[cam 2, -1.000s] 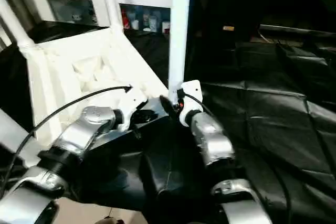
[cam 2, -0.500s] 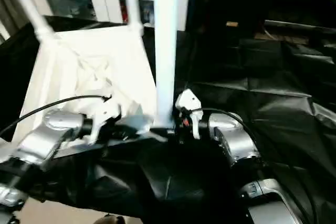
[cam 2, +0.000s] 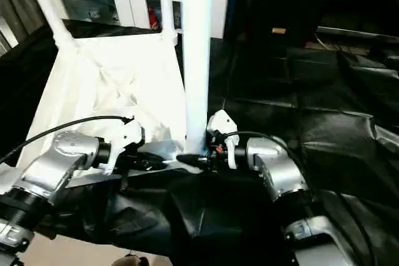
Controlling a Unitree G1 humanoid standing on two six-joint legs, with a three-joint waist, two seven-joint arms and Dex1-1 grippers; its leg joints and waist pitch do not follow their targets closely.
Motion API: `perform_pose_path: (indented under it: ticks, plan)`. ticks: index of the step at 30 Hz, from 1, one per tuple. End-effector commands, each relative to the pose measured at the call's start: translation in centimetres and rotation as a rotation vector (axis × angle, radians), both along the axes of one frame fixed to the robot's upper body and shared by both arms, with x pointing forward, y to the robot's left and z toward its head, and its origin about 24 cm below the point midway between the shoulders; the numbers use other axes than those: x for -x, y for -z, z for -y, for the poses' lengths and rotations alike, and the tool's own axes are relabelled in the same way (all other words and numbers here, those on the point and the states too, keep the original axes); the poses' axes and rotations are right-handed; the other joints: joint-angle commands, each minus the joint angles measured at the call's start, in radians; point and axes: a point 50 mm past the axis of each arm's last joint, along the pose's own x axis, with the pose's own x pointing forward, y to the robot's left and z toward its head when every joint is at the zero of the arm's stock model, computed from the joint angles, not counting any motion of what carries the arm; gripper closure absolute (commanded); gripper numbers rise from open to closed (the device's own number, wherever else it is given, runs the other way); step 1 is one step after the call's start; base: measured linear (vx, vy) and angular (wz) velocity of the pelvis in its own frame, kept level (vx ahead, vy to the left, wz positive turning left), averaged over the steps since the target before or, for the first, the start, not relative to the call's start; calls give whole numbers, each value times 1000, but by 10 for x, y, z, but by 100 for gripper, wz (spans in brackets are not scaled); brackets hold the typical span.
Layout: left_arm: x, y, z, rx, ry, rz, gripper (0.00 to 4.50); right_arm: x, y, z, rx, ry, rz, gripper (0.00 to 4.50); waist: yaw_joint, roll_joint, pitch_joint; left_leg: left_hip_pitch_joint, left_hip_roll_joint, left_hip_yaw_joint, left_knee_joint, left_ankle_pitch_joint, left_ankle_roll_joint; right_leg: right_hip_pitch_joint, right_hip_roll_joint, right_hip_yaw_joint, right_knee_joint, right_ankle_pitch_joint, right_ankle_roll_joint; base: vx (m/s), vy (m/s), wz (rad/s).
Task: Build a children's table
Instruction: Rotate leg to tighten
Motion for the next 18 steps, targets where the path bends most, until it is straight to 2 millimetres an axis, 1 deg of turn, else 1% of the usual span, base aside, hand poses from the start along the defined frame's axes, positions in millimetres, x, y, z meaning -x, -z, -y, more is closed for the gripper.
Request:
perform_pose_path:
  ticks: [1, 2, 3, 4, 5, 6, 7, 8, 9, 10, 11, 12, 14, 15, 16, 17, 18]
  plan:
    - [-12, -2, 4, 32, -134, 38, 450, 2, 16, -13, 30, 62, -39, 170, -6, -8, -55, 12, 10, 3, -73, -283, 1, 46, -51, 30, -78, -326, -201, 0, 0, 0]
    - [-18, -2, 8, 31, -191, 62, 450, 0, 21, -18, 31, 144, -50, 171, -10, -8, -53, 13, 8, 0, -75, -306, -10, 45, -51, 29, -84, -400, -172, 0, 0, 0]
    - [-20, -2, 10, 29, -217, 73, 450, -1, 23, -20, 30, 177, -56, 171, -13, -8, -52, 20, 7, -2, -76, -340, -18, 40, -51, 30, -91, -457, -153, 0, 0, 0]
    - [-22, -2, 13, 30, -240, 77, 450, -3, 25, -22, 30, 225, -60, 171, -13, -8, -52, 21, 7, -4, -77, -347, -20, 40, -52, 29, -93, -476, -145, 0, 0, 0]
    - [-24, -2, 15, 31, -255, 81, 450, -4, 26, -24, 29, 266, -67, 172, -13, -8, -52, 22, 7, -4, -77, -351, -19, 39, -52, 30, -95, -488, -138, 0, 0, 0]
    - [-31, -4, 23, 38, -332, 103, 450, -8, 30, -30, 20, 390, -94, 172, -14, -6, -53, 23, 7, -4, -78, -351, -17, 35, -51, 31, -99, -491, -128, 0, 0, 0]
    - [-31, -4, 23, 38, -332, 103, 450, -8, 30, -30, 20, 390, -94, 172, -15, -5, -52, 25, 7, -3, -79, -355, -20, 32, -50, 31, -100, -495, -127, 0, 0, 0]
    - [-35, -6, 28, 39, -377, 122, 450, -11, 33, -35, 16, 460, -120, 172, -12, -2, -55, 25, 7, -6, -79, -356, -23, 36, -51, 29, -98, -489, -127, 0, 0, 0]
    - [-37, -7, 34, 42, -401, 134, 450, -12, 34, -43, 22, 491, -127, 172, -14, 1, -53, 23, 7, -5, -81, -354, -24, 35, -50, 30, -99, -479, -128, 0, 0, 0]
    - [-38, -7, 36, 43, -404, 138, 450, -12, 34, -46, 25, 495, -124, 172, -15, 0, -54, 23, 5, -5, -81, -360, -27, 34, -47, 29, -100, -471, -128, 0, 0, 0]
    - [-38, -8, 40, 48, -399, 139, 450, -12, 32, -52, 19, 484, -113, 172, -12, 2, -56, 24, 6, -6, -81, -356, -21, 36, -48, 29, -99, -448, -130, 0, 0, 0]
    - [-38, -8, 43, 51, -382, 138, 450, -12, 30, -58, -10, 459, -108, 172, -11, 2, -57, 19, 5, -4, -81, -342, -13, 38, -48, 29, -98, -417, -135, 0, 0, 0]
    - [-38, -8, 45, 52, -374, 139, 450, -12, 28, -62, -30, 447, -106, 103, -10, 0, -59, 16, 6, -4, -81, -331, -4, 41, -48, 29, -95, -387, -141, 0, 0, 0]
    - [-36, -9, 47, 62, -340, 139, 450, -13, 23, -64, -59, 415, -99, 103, -10, 2, -61, 18, 7, -3, -80, -328, -1, 41, -48, 30, -93, -371, -149, 0, 0, 0]
    - [-36, -9, 47, 62, -340, 139, 450, -13, 23, -64, -59, 415, -99, 100, -10, 2, -61, 16, 7, -3, -80, -322, 1, 42, -47, 30, -92, -360, -153, 0, 0, 0]
    - [-31, -9, 47, 67, -271, 137, 450, -13, 18, -62, -69, 344, -77, 90, -11, -1, -63, 13, 6, -2, -80, -315, 5, 46, -47, 29, -90, -347, -156, 0, 0, 0]
    - [-28, -9, 45, 67, -243, 130, 450, -13, 16, -59, -62, 299, -60, 74, -9, 1, -64, 12, 8, -3, -81, -307, 10, 48, -48, 29, -88, -337, -159, 0, 0, 0]
